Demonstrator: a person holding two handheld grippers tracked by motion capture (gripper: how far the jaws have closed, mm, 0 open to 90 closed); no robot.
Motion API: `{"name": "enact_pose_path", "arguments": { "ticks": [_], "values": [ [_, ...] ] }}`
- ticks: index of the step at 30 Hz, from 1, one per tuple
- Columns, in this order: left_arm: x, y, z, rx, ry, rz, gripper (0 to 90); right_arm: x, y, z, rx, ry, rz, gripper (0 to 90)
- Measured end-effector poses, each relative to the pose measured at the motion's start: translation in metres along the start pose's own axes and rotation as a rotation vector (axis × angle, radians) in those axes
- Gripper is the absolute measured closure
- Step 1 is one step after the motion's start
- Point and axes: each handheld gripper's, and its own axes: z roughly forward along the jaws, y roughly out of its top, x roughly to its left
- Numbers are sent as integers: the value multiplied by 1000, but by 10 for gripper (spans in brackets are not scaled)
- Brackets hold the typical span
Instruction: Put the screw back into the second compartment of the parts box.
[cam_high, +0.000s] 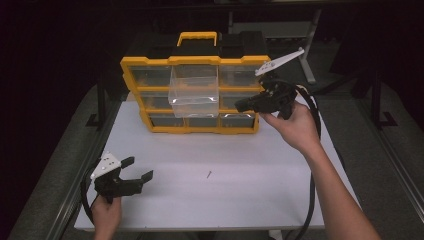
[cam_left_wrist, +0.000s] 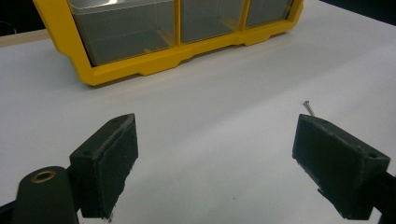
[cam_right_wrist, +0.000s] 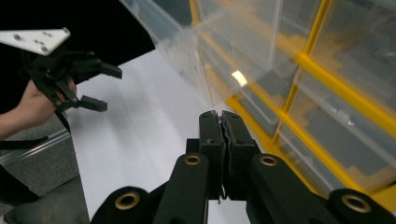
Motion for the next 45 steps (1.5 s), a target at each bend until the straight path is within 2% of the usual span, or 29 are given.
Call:
{"name": "enact_pose_path", "arguments": {
  "ticks": [1,4,5,7,9,16,20,28,35,36,45],
  "values": [
    [-1,0,1,-13,-1,-14,139,0,4,-2,-2,-2,-7,873],
    [-1,0,1,-9,-2,-12,139,2,14,-6,-9,-6,-14,873],
    [1,0,0,5,0,3,139,3,17,-8,-11,-9,-13,873],
    [0,0,1,-3,-1,-6,139,4,26,-10,-14,-7,-14,873],
    [-1,0,1,-19,-3,-14,139,4,32,-11,-15,-8,-19,873],
    [1,-1,0,-11,0,-13,139,11,59,-9,-26,-3,-26,873],
    [1,-1,1,-20,1,-26,139,15,71,0,-16,0,-44,873],
    [2,-1,-1,-4,0,-3,139,22,87,29,25,25,-56,873],
    [2,0,-1,-2,-2,-3,139,22,92,50,56,35,-57,873],
    [3,0,-1,-2,-1,8,139,23,92,52,62,39,-48,873],
    [3,0,-1,-6,0,-1,139,22,93,72,102,36,-55,870]
  ]
}}
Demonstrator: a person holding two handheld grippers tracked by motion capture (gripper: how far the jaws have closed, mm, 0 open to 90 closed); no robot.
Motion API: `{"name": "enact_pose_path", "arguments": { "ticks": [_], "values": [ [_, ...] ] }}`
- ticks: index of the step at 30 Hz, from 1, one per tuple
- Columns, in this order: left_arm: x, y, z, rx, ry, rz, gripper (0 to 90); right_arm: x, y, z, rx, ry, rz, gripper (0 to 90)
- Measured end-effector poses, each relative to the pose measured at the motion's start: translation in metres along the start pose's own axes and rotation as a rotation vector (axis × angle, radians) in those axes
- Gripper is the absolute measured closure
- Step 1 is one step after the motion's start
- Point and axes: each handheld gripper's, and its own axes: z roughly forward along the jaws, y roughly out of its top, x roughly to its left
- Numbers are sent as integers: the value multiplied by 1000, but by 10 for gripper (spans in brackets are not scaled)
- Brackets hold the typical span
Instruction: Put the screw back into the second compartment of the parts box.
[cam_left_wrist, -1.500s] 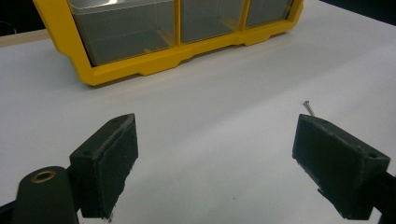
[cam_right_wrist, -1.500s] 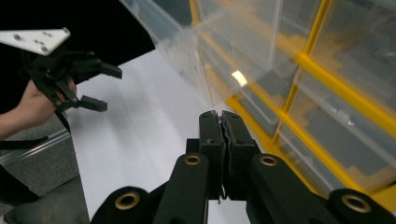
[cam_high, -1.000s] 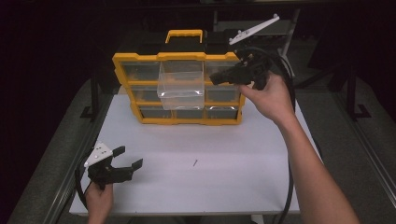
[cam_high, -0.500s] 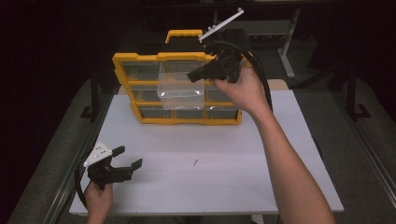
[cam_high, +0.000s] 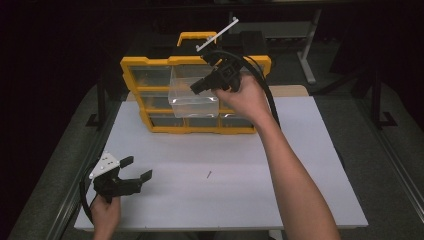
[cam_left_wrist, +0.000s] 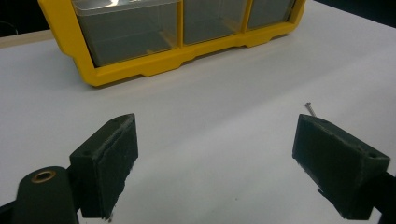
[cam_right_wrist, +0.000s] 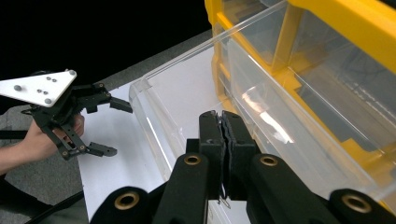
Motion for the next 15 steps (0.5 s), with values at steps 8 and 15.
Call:
{"name": "enact_pose_path", "arguments": {
  "ticks": [8,15],
  "values": [
    [0,0,1,-14,-1,-14,139,0,1,3,-7,-22,4,834],
    [0,0,0,2,0,-1,139,3,-1,-9,-13,-27,1,829]
  ]
}}
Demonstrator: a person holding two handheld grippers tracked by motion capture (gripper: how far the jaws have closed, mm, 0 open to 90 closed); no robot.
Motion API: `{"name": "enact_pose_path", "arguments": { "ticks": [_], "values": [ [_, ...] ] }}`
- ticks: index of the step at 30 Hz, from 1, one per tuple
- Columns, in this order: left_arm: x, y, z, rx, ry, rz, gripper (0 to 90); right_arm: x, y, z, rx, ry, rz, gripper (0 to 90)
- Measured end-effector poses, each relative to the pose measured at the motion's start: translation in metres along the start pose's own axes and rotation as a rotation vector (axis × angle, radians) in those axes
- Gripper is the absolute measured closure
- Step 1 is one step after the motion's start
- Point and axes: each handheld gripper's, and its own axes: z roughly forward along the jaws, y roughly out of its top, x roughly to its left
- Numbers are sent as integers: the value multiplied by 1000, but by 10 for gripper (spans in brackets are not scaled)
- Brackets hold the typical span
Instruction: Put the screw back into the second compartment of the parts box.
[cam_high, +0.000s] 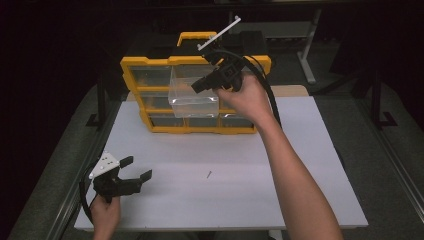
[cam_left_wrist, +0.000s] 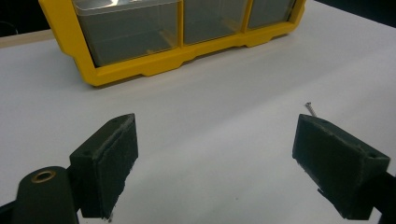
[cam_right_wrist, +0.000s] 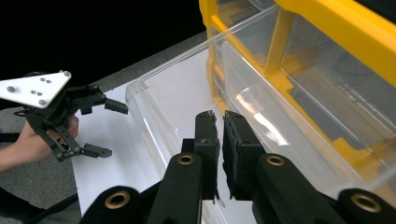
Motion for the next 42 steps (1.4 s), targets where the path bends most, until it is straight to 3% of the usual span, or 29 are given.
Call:
{"name": "enact_pose_path", "arguments": {
  "ticks": [11,13,14,20,34,35,37,42],
  "values": [
    [-3,0,2,-18,-2,-18,139,1,-12,-42,-47,-21,-10,805],
    [-2,0,2,-15,0,-15,139,1,-16,-49,-58,-25,-31,802],
    [-1,0,1,0,2,3,139,2,-19,-52,-59,-22,-18,800],
    [-3,0,2,-5,1,-10,139,3,-39,-64,-64,-26,-19,788],
    [-3,0,2,-8,4,-17,139,0,-90,-62,-54,-11,-8,768],
    [-2,0,1,3,5,2,139,0,-93,-61,-53,-10,-9,762],
    [-4,0,2,-10,3,-20,139,0,-102,-57,-46,-8,-5,753],
    [-4,0,2,-12,5,-17,139,2,-117,-47,-40,6,5,732]
  ]
}}
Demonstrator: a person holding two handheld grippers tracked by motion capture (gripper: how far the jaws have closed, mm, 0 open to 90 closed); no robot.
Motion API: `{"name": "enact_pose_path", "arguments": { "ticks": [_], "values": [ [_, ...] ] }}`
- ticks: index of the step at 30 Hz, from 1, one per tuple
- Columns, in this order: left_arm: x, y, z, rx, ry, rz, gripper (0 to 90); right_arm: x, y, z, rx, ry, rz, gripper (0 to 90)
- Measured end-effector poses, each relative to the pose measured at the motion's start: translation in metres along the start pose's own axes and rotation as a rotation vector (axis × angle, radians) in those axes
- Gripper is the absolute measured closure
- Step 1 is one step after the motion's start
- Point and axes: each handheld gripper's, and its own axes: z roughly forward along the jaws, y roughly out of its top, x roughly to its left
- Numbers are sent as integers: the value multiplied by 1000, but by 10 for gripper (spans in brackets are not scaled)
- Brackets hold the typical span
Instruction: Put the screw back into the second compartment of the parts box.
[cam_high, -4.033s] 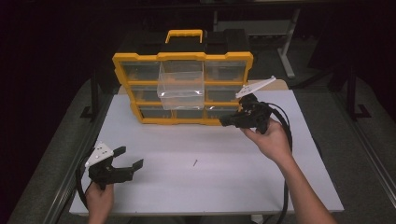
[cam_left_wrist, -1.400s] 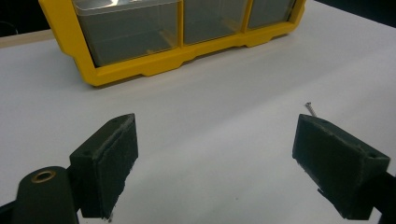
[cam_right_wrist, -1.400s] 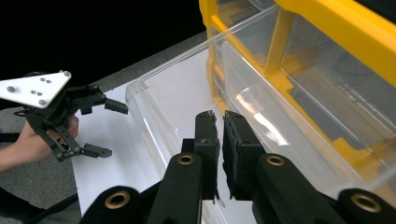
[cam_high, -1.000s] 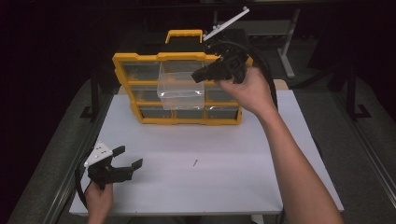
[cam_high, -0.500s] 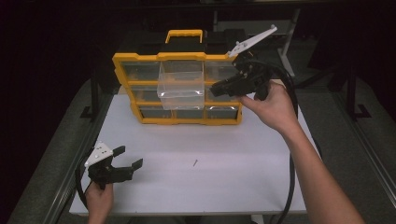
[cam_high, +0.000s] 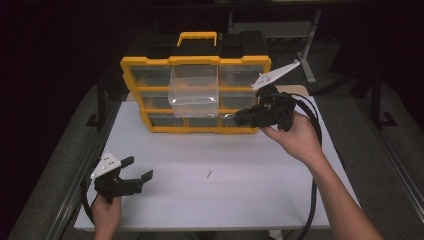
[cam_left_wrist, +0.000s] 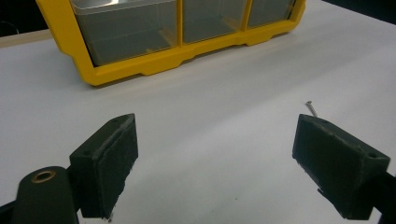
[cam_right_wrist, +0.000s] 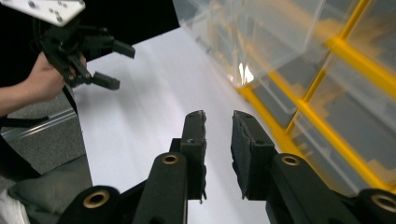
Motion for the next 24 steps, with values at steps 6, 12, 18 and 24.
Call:
{"name": "enact_pose_path", "arguments": {
  "ticks": [6,12,18,24],
  "values": [
    [1,0,-1,0,1,5,139,-2,-19,14,11,10,-9,710],
    [1,0,-1,1,2,6,139,-5,-38,28,13,27,7,687],
    [1,0,-1,3,2,11,139,-7,-54,43,34,34,20,663],
    [1,0,-2,6,3,8,139,-5,-66,65,74,52,17,637]
  ]
}}
